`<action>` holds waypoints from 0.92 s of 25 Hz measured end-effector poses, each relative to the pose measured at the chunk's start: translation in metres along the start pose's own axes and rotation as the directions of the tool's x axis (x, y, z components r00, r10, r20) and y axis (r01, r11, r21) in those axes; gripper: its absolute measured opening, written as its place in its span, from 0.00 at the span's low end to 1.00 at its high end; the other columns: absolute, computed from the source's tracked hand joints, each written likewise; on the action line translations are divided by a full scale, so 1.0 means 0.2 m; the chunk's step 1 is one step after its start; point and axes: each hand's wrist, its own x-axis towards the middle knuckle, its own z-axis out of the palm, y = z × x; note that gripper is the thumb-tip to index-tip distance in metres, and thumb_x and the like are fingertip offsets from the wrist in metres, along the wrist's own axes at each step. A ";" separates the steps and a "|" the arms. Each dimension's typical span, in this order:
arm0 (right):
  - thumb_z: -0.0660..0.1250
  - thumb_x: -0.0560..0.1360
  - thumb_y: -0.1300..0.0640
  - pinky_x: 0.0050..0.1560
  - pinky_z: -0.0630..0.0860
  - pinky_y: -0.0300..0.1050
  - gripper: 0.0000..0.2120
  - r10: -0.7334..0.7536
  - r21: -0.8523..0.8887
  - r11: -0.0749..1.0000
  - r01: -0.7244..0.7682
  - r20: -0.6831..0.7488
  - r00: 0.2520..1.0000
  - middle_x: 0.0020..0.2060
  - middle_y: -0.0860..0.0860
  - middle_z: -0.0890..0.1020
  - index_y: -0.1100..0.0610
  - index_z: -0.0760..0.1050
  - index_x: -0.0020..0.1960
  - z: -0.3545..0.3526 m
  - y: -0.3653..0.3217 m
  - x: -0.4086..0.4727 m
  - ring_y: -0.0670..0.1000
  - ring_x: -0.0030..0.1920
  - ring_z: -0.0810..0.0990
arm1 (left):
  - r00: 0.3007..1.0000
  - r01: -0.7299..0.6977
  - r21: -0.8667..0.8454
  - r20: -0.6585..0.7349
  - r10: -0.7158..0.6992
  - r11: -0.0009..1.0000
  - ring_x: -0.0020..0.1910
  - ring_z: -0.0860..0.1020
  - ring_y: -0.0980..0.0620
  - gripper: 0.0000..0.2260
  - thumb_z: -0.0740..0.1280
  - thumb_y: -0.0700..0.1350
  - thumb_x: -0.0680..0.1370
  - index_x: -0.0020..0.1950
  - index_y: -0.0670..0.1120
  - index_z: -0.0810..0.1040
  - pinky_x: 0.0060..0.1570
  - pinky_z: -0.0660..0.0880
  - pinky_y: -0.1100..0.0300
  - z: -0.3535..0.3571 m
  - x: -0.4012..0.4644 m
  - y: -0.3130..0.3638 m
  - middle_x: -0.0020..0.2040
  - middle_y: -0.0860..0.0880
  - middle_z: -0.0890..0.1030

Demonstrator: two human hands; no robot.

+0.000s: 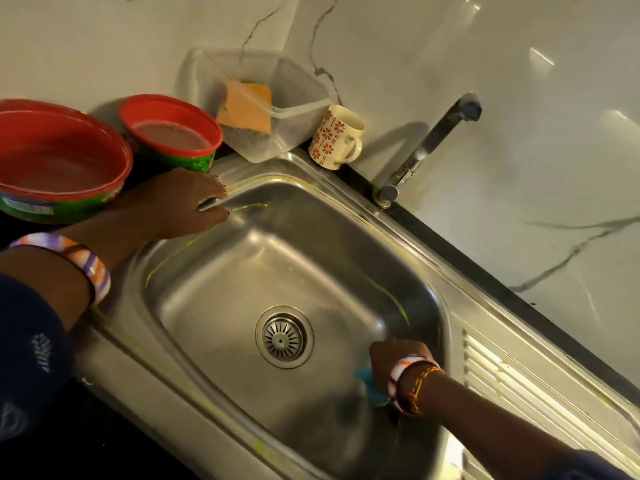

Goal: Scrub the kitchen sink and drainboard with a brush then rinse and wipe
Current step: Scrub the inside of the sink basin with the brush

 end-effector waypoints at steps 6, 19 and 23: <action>0.55 0.79 0.57 0.53 0.76 0.47 0.15 0.180 -0.147 0.966 -0.211 -0.198 0.964 0.54 0.50 0.82 0.54 0.79 0.56 -0.25 0.20 0.20 0.54 0.57 0.80 | 1.000 -0.014 -0.008 0.006 0.014 1.000 0.65 0.73 0.45 0.27 0.63 0.55 0.69 0.60 0.38 0.78 0.65 0.65 0.55 -0.02 0.00 0.03 0.62 0.40 0.78; 0.56 0.79 0.56 0.54 0.75 0.45 0.14 0.215 -0.050 0.972 -0.229 -0.204 0.955 0.55 0.51 0.82 0.54 0.78 0.58 -0.10 0.16 0.28 0.54 0.58 0.79 | 1.000 0.000 -0.039 0.023 0.000 0.999 0.65 0.73 0.45 0.29 0.61 0.56 0.67 0.60 0.39 0.78 0.65 0.65 0.56 -0.02 0.00 0.01 0.62 0.41 0.78; 0.54 0.79 0.61 0.52 0.75 0.46 0.16 0.159 -0.013 0.987 -0.162 -0.135 0.978 0.56 0.53 0.81 0.57 0.77 0.60 0.06 -0.03 0.34 0.55 0.59 0.78 | 1.000 -0.020 -0.051 0.012 0.021 0.999 0.64 0.75 0.46 0.35 0.58 0.63 0.65 0.59 0.39 0.79 0.63 0.67 0.56 -0.01 0.00 0.00 0.60 0.42 0.79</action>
